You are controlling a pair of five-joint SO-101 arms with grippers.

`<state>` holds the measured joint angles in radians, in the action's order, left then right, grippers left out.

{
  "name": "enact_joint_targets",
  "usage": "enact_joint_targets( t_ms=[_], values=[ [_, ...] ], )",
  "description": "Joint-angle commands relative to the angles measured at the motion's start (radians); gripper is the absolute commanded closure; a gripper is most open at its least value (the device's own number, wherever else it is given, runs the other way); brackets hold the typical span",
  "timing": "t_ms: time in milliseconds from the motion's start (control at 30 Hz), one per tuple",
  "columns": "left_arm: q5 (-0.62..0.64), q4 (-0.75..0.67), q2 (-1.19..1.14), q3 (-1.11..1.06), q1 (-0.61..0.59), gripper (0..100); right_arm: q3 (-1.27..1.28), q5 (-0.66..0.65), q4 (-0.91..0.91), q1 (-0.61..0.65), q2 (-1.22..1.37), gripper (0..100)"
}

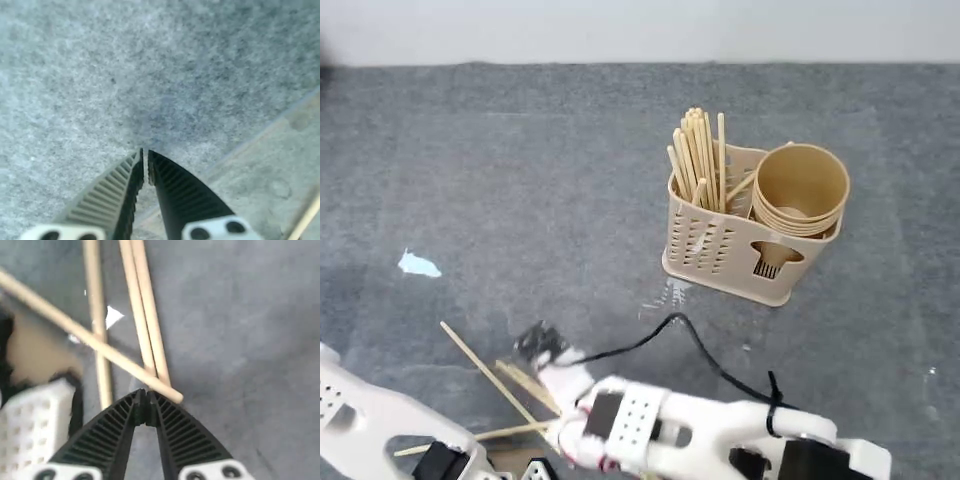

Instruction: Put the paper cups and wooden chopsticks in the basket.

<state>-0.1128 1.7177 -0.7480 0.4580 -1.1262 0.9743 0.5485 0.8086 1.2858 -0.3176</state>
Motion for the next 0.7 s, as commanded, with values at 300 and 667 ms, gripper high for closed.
enact_joint_targets(
  t_ms=[300, 667],
  values=[
    [-0.008, 0.012, 0.012, 0.044, -0.006, 99, -0.124, -0.207, -0.036, -0.243, -0.047, 99.1],
    [-0.008, 0.012, 0.012, 0.044, -0.006, 99, -0.124, -0.204, -0.041, 0.039, -0.073, 99.1]
  ],
)
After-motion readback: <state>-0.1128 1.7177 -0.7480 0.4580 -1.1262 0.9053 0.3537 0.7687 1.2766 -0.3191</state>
